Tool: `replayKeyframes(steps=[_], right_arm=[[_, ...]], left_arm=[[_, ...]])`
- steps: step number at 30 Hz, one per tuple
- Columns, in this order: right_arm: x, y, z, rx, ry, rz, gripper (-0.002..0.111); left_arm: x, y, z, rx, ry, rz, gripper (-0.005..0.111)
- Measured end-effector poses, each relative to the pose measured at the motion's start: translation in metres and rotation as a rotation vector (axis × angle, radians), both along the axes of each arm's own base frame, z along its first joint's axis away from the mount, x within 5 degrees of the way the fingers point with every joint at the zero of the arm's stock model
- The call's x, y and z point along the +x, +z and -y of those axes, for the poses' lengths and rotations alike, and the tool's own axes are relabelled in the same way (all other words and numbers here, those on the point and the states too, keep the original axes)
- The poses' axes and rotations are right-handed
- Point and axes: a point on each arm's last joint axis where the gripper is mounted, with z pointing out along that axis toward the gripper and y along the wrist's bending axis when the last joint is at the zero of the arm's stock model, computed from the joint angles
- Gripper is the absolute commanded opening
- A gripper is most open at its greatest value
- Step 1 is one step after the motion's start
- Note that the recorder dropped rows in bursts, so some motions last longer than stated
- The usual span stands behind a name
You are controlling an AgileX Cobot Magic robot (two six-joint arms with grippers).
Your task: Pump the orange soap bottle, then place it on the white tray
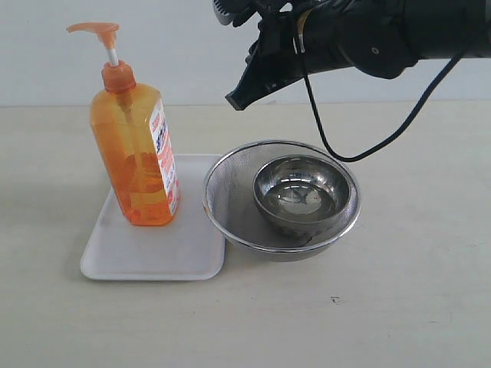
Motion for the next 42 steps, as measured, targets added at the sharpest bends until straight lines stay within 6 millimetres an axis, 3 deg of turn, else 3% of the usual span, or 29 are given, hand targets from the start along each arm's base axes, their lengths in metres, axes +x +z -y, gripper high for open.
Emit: replayKeyframes(steps=[11,16,23,28,33,42], right_arm=[[0.000,0.000,0.000,0.000,0.000,0.000,0.000],[0.000,0.000,0.000,0.000,0.000,0.000,0.000],[0.000,0.000,0.000,0.000,0.000,0.000,0.000],[0.000,0.000,0.000,0.000,0.000,0.000,0.000],[0.000,0.000,0.000,0.000,0.000,0.000,0.000],[0.000,0.000,0.000,0.000,0.000,0.000,0.000]], left_arm=[[-0.003,0.012,0.005,-0.053,-0.070,0.133,0.005],[-0.005,0.018,-0.005,-0.026,0.055,0.210,0.005],[-0.005,0.016,-0.016,0.034,0.194,0.188,0.005],[-0.003,0.008,-0.018,0.073,0.216,0.137,0.005],[-0.001,-0.008,-0.020,0.009,0.221,0.079,0.005],[0.000,-0.017,-0.020,-0.055,0.218,-0.022,0.005]])
